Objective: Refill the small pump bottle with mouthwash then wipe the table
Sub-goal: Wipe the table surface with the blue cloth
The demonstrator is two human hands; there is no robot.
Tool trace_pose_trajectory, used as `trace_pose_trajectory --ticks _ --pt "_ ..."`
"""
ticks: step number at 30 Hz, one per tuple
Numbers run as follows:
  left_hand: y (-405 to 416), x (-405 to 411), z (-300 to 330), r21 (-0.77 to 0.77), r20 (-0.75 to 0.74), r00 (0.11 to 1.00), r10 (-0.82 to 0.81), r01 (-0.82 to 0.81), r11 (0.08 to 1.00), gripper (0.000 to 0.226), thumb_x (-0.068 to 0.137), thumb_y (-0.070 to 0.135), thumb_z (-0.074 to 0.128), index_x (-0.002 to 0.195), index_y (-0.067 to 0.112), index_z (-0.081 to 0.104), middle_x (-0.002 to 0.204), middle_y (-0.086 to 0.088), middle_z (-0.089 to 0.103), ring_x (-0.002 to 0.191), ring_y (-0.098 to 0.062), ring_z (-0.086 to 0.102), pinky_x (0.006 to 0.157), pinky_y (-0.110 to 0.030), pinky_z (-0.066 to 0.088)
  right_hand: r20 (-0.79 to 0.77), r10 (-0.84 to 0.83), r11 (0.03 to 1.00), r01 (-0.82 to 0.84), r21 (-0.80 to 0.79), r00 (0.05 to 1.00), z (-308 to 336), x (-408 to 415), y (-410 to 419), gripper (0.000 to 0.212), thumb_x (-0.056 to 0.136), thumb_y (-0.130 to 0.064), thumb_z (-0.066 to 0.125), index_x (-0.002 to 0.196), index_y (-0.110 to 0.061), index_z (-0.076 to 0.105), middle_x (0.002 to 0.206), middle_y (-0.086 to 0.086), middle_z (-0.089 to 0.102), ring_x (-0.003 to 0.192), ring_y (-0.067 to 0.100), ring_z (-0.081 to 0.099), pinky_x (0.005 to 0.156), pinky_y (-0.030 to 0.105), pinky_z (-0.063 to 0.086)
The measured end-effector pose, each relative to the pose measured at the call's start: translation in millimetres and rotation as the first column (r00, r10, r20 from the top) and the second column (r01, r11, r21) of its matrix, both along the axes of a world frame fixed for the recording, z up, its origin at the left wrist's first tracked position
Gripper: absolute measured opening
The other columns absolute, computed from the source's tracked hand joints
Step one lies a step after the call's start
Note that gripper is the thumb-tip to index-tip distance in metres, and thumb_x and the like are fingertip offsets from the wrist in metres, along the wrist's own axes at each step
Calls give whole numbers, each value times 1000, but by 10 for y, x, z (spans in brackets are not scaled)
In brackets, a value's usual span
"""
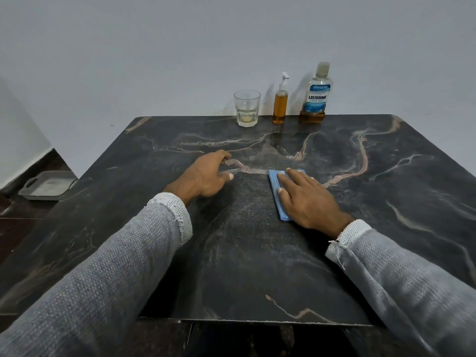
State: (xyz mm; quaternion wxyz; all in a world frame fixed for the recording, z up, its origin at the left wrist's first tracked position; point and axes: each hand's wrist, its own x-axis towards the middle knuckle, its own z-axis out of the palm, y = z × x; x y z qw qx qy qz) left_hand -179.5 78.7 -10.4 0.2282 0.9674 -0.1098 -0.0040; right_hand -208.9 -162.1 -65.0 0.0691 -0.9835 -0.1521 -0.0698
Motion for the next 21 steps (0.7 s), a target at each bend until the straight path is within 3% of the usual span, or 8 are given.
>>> trace_pose_trajectory --ticks 12,16,21 --pt "-3 227 -129 34 -67 996 -67 69 997 73 77 31 79 138 14 43 136 -6 52 120 -23 52 102 -37 43 -57 -122 992 124 36 991 43 652 -188 46 102 -32 28 139 -6 39 145 21 37 132 36 36 113 44 27" --pt "23 337 -117 27 -76 994 -83 85 996 84 72 32 83 142 15 39 139 -5 51 123 -23 51 101 -33 42 -121 -174 983 179 28 977 79 1111 45 46 102 -32 26 139 -6 36 150 21 31 138 37 28 116 49 21" --pt "-20 388 -116 95 -73 993 -88 95 991 90 71 33 83 145 14 34 143 -7 48 127 -25 48 106 -38 39 -128 -72 997 76 30 989 112 1268 562 48 102 -34 25 141 -7 33 150 19 30 138 35 27 115 49 22"
